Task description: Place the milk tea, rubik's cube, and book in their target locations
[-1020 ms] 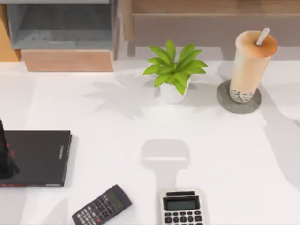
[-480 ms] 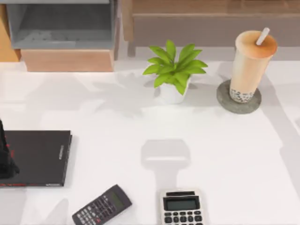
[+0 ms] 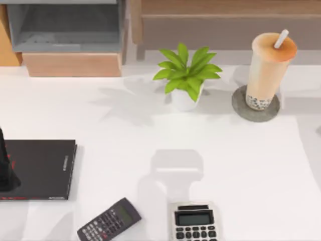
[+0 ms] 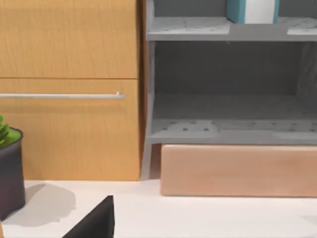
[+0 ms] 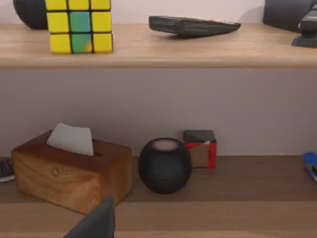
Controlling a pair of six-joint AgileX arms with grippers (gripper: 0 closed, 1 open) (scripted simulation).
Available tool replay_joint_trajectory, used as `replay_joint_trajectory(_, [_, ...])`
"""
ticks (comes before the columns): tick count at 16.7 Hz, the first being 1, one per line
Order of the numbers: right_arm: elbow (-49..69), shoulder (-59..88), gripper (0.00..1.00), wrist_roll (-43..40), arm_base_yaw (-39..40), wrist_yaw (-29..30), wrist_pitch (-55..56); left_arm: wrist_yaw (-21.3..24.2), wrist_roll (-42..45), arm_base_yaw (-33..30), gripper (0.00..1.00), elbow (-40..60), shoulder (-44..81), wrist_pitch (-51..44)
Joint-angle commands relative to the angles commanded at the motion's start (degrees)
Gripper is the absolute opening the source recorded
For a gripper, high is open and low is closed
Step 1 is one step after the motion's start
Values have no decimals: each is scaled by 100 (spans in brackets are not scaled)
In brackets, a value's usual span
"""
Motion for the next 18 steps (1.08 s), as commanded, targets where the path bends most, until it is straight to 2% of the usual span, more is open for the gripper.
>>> replay_joint_trajectory(5, [-2714, -2780, 100, -30, -383, -460, -102, 0, 0, 0, 100, 0, 0, 0])
replay_joint_trajectory(9, [-4087, -4169, 100, -51, -605, -734, -167, 0, 0, 0, 100, 0, 0, 0])
replay_joint_trajectory(12, [-4491, -4580, 100, -59, -685, -830, -191, 0, 0, 0, 100, 0, 0, 0])
replay_joint_trajectory(18, [-4508, -4598, 100, -59, -689, -834, -192, -1, 0, 0, 100, 3, 3, 2])
